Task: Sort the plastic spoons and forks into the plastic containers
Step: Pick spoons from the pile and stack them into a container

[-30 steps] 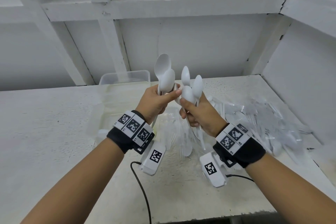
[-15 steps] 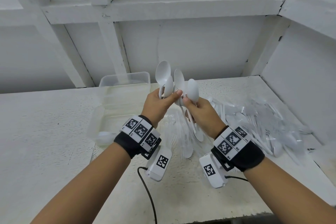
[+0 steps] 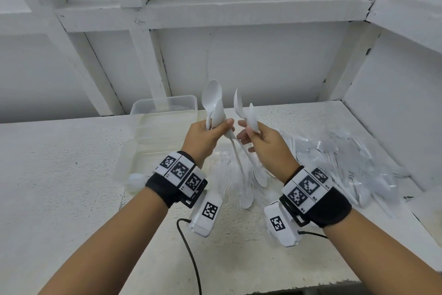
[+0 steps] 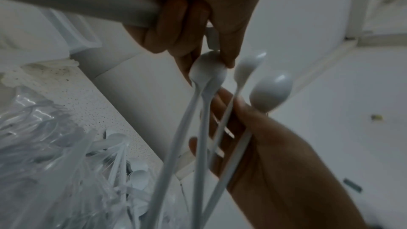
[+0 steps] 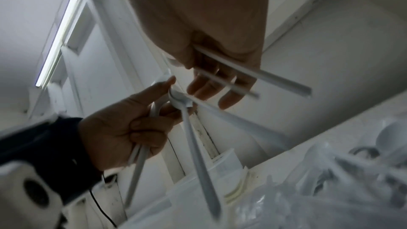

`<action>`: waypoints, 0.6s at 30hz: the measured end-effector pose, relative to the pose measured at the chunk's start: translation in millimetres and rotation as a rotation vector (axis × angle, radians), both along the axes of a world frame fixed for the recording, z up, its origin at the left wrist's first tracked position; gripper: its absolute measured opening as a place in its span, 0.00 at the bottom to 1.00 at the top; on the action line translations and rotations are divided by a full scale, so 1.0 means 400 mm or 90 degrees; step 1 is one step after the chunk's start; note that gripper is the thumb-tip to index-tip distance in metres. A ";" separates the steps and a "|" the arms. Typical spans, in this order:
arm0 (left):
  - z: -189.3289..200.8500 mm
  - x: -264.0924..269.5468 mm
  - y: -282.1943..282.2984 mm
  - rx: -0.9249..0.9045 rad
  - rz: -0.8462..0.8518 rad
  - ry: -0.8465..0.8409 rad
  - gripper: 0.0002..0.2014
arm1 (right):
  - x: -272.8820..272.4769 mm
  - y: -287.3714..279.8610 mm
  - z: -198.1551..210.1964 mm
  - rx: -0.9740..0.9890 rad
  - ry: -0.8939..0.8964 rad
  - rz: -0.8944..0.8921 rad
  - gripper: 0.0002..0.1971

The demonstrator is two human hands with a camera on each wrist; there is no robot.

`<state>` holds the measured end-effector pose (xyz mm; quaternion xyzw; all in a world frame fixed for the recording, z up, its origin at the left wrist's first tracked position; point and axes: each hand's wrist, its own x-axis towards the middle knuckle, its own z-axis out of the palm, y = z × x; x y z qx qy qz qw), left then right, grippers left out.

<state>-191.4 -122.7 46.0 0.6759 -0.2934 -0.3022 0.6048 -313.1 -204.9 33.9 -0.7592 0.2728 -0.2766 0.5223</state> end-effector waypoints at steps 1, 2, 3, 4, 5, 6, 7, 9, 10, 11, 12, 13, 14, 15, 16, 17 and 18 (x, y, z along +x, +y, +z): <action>-0.002 0.008 0.001 -0.004 0.013 0.019 0.13 | -0.004 -0.004 -0.002 -0.016 -0.007 -0.004 0.12; -0.001 0.015 0.002 -0.013 0.024 0.037 0.13 | -0.010 -0.006 -0.004 -0.035 -0.008 -0.006 0.14; 0.000 0.021 0.003 -0.024 0.030 0.051 0.13 | -0.016 -0.007 -0.008 -0.052 -0.001 -0.002 0.15; 0.002 0.024 0.004 -0.029 0.033 0.060 0.13 | -0.022 -0.007 -0.010 -0.069 0.011 0.008 0.17; 0.004 0.027 0.004 -0.031 0.033 0.065 0.13 | -0.025 -0.007 -0.013 -0.085 0.026 0.019 0.18; 0.006 0.027 0.003 -0.034 0.029 0.066 0.13 | -0.026 -0.005 -0.015 -0.099 0.042 0.029 0.17; 0.007 0.026 0.003 -0.038 0.025 0.070 0.13 | -0.027 -0.002 -0.015 -0.111 0.056 0.036 0.16; 0.006 0.024 0.000 -0.044 0.028 0.084 0.12 | -0.025 0.008 -0.014 -0.113 0.065 0.047 0.14; 0.006 0.021 -0.002 -0.046 0.030 0.092 0.13 | -0.023 0.013 -0.015 -0.103 0.060 0.052 0.13; 0.005 0.019 -0.004 -0.047 0.033 0.098 0.14 | -0.022 0.018 -0.014 -0.092 0.054 0.057 0.13; 0.005 0.018 -0.005 -0.046 0.034 0.102 0.15 | -0.021 0.020 -0.017 -0.085 0.047 0.062 0.13; 0.003 0.017 -0.006 -0.044 0.034 0.104 0.16 | -0.020 0.022 -0.019 -0.083 0.042 0.066 0.14; 0.002 0.016 -0.006 -0.043 0.033 0.106 0.16 | -0.022 0.024 -0.021 -0.087 0.040 0.071 0.14; -0.001 0.016 -0.007 -0.043 0.033 0.109 0.16 | -0.023 0.024 -0.023 -0.089 0.039 0.075 0.15; -0.002 0.015 -0.007 -0.044 0.035 0.114 0.16 | -0.024 0.024 -0.025 -0.089 0.037 0.079 0.16; -0.004 0.013 -0.007 -0.043 0.038 0.122 0.16 | -0.026 0.025 -0.025 -0.087 0.034 0.081 0.17; -0.006 0.011 -0.007 -0.044 0.041 0.131 0.16 | -0.027 0.027 -0.026 -0.086 0.030 0.082 0.17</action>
